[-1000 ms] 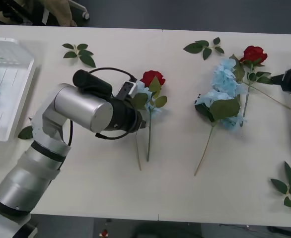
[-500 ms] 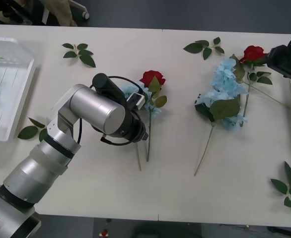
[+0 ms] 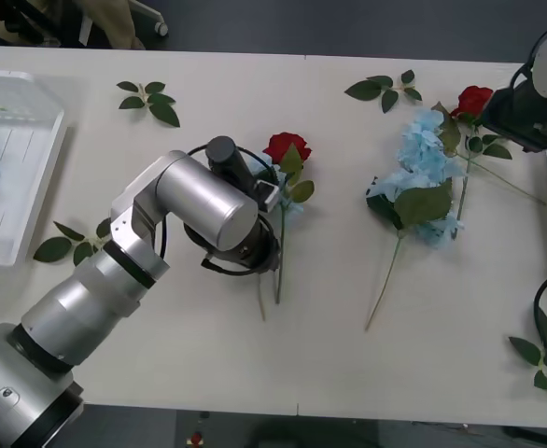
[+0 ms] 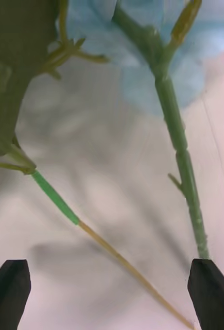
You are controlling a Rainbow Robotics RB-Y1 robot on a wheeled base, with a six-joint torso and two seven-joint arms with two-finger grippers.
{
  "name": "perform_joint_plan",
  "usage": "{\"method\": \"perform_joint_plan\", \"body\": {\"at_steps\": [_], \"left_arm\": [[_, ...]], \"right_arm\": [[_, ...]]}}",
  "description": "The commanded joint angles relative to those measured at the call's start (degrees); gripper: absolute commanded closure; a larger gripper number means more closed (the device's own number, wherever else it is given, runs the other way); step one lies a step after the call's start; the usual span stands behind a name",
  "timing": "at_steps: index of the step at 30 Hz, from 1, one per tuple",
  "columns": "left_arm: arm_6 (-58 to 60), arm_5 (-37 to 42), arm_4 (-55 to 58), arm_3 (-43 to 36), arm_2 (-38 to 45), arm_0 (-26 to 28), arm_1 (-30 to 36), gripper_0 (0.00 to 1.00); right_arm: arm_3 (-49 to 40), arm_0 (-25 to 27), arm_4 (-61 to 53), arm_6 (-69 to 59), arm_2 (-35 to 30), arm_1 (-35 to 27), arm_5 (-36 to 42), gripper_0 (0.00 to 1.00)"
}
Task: Put the red flowers into the right box and the blue flowers into the left box
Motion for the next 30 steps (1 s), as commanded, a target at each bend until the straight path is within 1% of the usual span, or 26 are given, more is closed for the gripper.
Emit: {"method": "perform_joint_plan", "body": {"at_steps": [1,6,13,19,24,28,29,30], "left_arm": [[1.9,-0.5,-0.2,-0.6,-0.4,-1.6,-0.3,0.11],[1.9,0.0,-0.4,-0.2,-0.6,-1.8,-0.2,0.13],[2.1,0.0,-0.2,4.3,-3.4,-4.8,-0.4,0.14],[2.0,-0.1,-0.1,4.4,-4.1,-5.1,-0.3,0.15],[2.2,-0.3,-0.2,4.4,-5.8,-5.6,-0.3,0.15],[2.1,-0.3,-2.1,4.5,-7.8,-5.8,-0.3,0.15],[2.1,-0.3,-2.7,4.5,-8.2,-5.8,-0.3,0.15],[2.1,-0.5,-3.1,4.5,-8.8,-5.9,-0.3,0.15]], "right_arm": [[-0.6,-1.9,3.1,-3.0,-0.9,1.4,0.8,0.07],[-0.4,-1.9,4.9,-3.5,-2.1,2.1,1.1,0.07],[-0.4,-2.1,6.4,-4.1,-2.9,2.4,1.2,0.07],[-0.4,-2.1,6.9,-4.7,-4.4,2.3,2.2,0.07],[-0.4,-3.7,7.7,-4.9,-5.7,2.6,5.8,0.07],[0.5,-3.7,7.4,-4.0,-6.5,3.5,4.7,0.07],[0.7,-3.6,6.8,-3.8,-6.4,3.7,5.3,0.07],[0.5,-3.9,6.4,-3.8,-6.7,3.3,7.9,0.07]]}}
